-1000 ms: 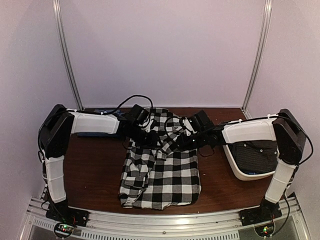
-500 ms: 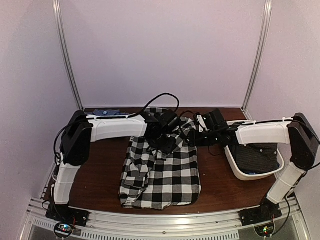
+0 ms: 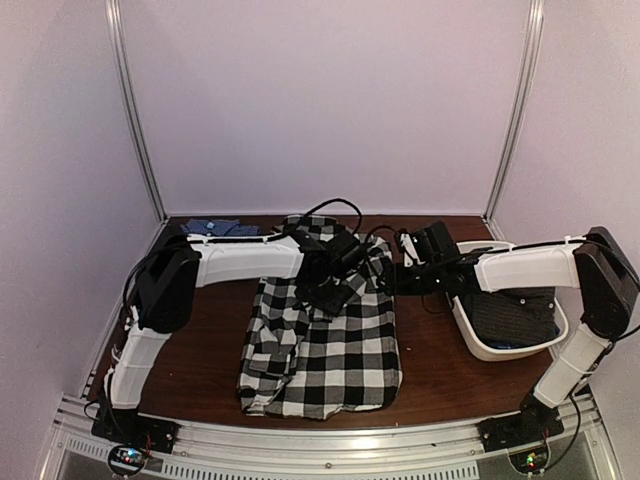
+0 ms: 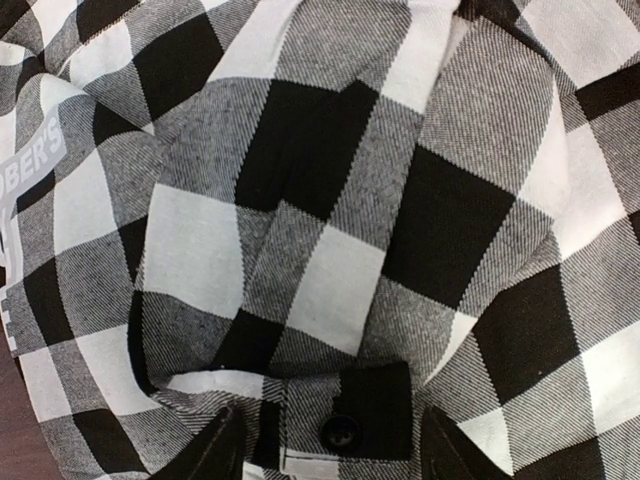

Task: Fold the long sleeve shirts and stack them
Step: Pick up the sleeve from the 1/3-folded shirt.

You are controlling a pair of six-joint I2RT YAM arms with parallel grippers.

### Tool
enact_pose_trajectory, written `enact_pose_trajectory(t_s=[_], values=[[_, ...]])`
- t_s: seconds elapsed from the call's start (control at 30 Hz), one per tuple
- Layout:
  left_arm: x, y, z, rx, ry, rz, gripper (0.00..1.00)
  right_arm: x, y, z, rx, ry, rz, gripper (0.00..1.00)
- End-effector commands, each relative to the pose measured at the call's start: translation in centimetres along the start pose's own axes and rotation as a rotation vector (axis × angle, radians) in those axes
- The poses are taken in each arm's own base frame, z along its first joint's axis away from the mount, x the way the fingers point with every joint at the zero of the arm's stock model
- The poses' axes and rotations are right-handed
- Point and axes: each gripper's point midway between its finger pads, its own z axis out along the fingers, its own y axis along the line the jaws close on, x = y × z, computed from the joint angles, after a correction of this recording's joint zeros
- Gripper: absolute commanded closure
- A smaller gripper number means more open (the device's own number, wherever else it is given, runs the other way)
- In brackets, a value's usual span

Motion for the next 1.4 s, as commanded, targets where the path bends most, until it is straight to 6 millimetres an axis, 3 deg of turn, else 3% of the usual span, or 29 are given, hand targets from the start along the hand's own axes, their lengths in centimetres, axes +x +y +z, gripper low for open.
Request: enact_pose_trajectory(t_s=[0.0,0.23,0.33,0.73,0.9,1.17,1.37], values=[[0.1,-0.5,0.7,0.002,0.004,0.026,0.39,-0.9,0.0,-0.7,-0.016,-0.038,0.013,0.41],[0.9,0.3,1.7,-0.052,0.025,0.043,0.39,-0.8,-0.1,-0.7,-0.015,-0.035,0.017,0.42],[0.4,0.6,1.1,-0.070,0.008,0.033,0.42,-0.7,-0.2,-0.7,-0.013,-0.036,0.016,0.42],[-3.3,1.8,-3.6,-0.052,-0.112,-0.032,0.85,-0.5,-0.8,-0.9,0.004,-0.023,0.018,0.43],[-4.5,2.7,-5.4,-0.022,-0.150,-0.075,0.98,0.5,-1.1,-0.9,0.014,0.014,0.014,0.43],[-7.7,7.4,-10.1,0.037,-0.267,-0.203,1.00,2.1,-1.9,-0.9,0.042,0.070,0.018,0.43],[-9.7,11.0,-10.9,0.077,-0.303,-0.255,1.00,5.5,-1.2,-1.7,0.003,0.167,0.027,0.42]])
